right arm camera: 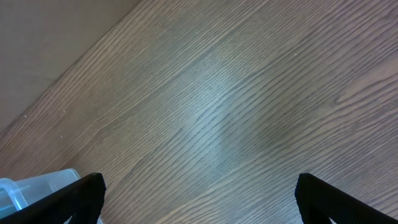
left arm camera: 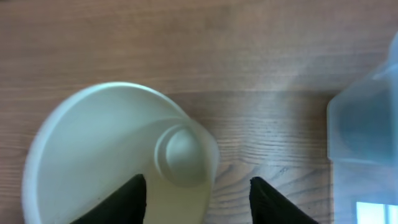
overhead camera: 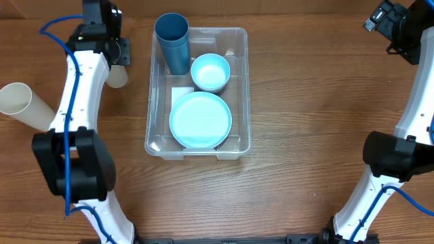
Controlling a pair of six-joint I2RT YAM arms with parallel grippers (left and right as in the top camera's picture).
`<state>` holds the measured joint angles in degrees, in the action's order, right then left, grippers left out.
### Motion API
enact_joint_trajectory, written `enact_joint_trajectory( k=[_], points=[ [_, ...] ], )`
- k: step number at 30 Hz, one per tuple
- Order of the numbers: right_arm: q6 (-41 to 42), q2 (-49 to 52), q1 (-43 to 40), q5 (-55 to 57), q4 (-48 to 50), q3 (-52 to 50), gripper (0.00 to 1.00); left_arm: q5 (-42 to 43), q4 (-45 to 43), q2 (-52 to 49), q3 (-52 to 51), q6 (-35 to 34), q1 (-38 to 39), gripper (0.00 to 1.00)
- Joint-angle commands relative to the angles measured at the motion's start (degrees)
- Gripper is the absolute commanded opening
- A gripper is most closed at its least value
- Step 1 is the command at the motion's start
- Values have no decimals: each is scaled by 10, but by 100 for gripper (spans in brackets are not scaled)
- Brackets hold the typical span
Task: Pack container
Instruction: 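Move the left gripper to a cream cup and grasp it, then carry the cream cup into the bin beside the blue cups, release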
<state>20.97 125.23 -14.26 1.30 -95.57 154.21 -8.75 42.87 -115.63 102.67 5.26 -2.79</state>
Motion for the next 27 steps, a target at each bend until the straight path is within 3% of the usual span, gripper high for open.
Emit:
enact_joint_trajectory(
  k=[1,3,10,16,22,27],
  points=[
    [3,1,-3,1,3,2,100,15,0,-9,3,16,-2,15],
    [3,1,-3,1,3,2,100,13,0,-9,3,12,-2,4],
    [3,1,-3,1,3,2,100,7,40,40,4,-35,3,4],
    [3,1,-3,1,3,2,100,-22,80,202,5,-68,40,4],
    [3,1,-3,1,3,2,100,-2,111,339,5,-70,131,4],
    [3,1,-3,1,3,2,100,1,154,331,5,-64,233,4]
  ],
)
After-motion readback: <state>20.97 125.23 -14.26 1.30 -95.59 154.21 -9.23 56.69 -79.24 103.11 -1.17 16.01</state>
